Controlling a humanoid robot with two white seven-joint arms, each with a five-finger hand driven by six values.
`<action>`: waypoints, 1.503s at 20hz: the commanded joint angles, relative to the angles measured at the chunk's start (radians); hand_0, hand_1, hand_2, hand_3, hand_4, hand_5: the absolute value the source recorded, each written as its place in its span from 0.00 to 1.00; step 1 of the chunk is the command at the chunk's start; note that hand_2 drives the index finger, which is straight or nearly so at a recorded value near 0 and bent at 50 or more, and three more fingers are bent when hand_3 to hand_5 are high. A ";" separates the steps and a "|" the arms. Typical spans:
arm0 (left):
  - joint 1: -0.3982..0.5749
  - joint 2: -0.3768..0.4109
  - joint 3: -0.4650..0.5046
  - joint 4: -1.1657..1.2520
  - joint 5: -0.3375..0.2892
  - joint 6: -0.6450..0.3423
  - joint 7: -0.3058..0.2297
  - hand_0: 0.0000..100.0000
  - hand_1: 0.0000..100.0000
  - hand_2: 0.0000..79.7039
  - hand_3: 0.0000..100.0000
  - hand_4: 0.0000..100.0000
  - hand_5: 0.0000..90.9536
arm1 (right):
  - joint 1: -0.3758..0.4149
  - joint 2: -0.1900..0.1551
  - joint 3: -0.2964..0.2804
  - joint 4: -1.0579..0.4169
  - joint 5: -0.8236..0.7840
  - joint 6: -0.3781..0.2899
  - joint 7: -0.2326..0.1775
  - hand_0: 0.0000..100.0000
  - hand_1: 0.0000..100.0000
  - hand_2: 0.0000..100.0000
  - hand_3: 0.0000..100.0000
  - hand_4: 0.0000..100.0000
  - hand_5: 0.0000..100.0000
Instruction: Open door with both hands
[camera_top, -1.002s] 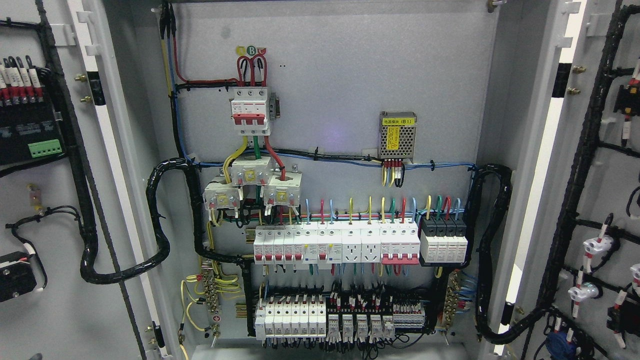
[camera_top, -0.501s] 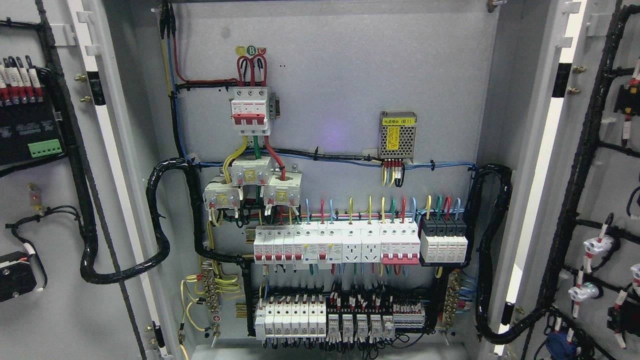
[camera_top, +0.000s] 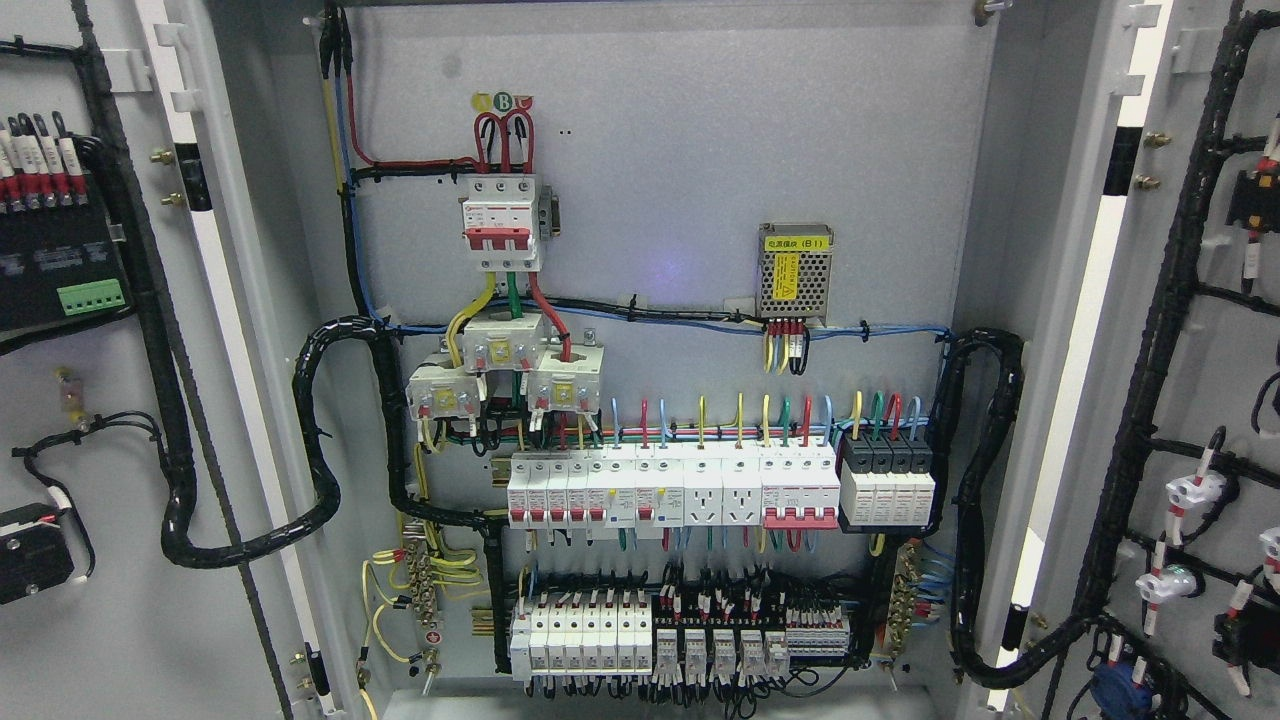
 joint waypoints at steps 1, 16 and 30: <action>0.067 -0.090 -0.062 0.094 -0.086 0.071 -0.003 0.00 0.00 0.00 0.00 0.03 0.00 | 0.080 0.126 0.152 0.245 0.005 -0.079 0.002 0.11 0.00 0.00 0.00 0.00 0.00; 0.162 -0.168 -0.090 0.364 -0.226 0.121 -0.003 0.00 0.00 0.00 0.00 0.03 0.00 | 0.180 0.218 0.301 0.633 0.011 -0.102 0.000 0.11 0.00 0.00 0.00 0.00 0.00; 0.001 -0.288 -0.105 0.911 -0.262 0.256 -0.010 0.00 0.00 0.00 0.00 0.03 0.00 | -0.218 0.665 0.225 1.607 0.063 -0.070 0.000 0.11 0.00 0.00 0.00 0.00 0.00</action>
